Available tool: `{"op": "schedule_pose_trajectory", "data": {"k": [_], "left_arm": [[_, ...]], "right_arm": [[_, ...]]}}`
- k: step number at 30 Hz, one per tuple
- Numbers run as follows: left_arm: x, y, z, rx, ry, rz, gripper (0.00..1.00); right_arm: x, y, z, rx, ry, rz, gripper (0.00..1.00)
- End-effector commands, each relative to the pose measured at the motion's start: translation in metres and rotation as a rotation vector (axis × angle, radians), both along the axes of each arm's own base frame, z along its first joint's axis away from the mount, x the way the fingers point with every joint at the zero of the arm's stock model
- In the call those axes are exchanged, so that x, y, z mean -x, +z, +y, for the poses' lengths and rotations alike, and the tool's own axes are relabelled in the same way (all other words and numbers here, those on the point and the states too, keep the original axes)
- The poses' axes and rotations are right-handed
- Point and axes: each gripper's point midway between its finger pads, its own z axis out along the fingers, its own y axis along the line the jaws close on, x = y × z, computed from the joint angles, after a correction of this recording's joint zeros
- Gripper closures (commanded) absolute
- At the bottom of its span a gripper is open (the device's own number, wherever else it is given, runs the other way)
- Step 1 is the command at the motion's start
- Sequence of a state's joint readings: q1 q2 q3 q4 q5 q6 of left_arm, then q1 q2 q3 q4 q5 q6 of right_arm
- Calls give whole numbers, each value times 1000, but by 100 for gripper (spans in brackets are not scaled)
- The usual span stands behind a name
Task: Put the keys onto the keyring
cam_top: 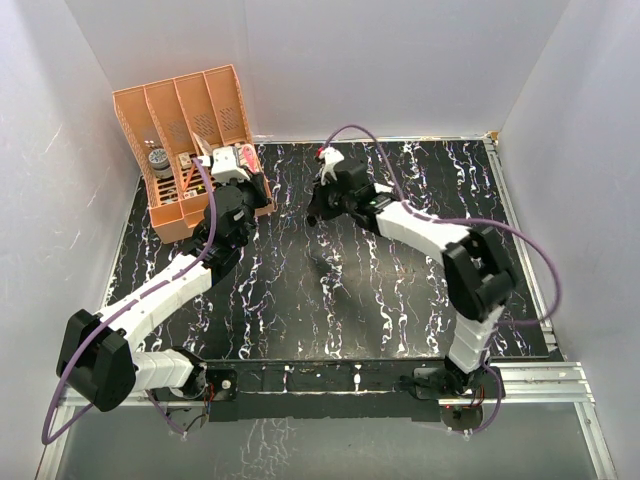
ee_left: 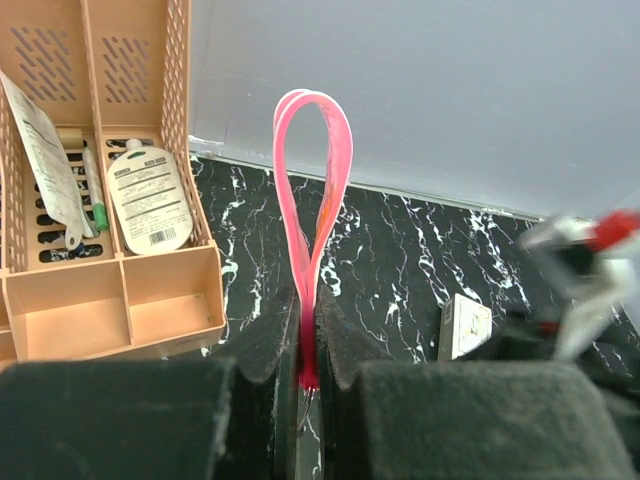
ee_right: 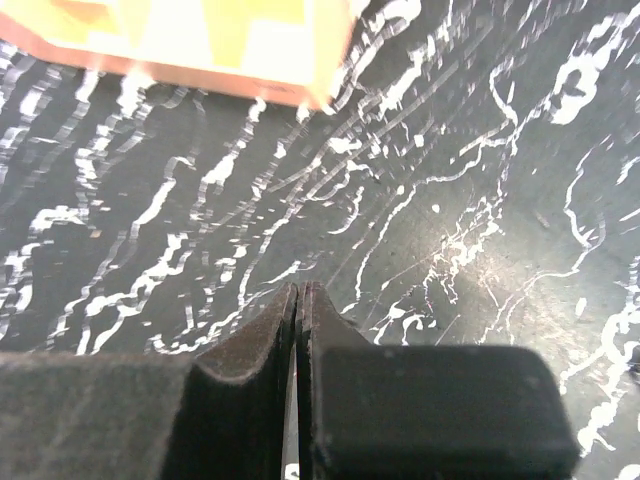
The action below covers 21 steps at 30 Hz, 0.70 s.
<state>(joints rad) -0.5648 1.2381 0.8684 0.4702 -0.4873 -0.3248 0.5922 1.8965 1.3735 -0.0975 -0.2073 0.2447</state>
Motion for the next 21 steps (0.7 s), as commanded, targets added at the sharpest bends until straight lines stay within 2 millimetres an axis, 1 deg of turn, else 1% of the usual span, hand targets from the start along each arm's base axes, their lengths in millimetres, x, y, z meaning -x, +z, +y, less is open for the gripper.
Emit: {"op": "schedule_pose_trajectory", "data": {"k": [1,4,7,9,10,15,19,21], "left_arm": [[2,29,-6,66,-37,-37,100],[0,29,-9,64,-42,-19,100],[1,33,-8,68,-41,-19,100],[3,37,-8,75,-46,-23,100],[4,40,-8,78,-52,-24,100],[10,54,-10,132,-67,-35,100],[12,61,-15,165,-97,-43,100],[13,64,-18,185,-113,-51,100]], "right_arm": [[13,98,-5,-129,49,-254,100],[27,130,-9,-171,80,-322,100],[42,148,-11,-168,156,-392,100],[56,158,-11,-182,225,-438,100],[64,167,-12,-202,247,-467,100],[93,185,-14,-292,315,-515,100],[111,193,-12,-344,377,-531,100],[115,195,-11,-368,388,-526,100]]}}
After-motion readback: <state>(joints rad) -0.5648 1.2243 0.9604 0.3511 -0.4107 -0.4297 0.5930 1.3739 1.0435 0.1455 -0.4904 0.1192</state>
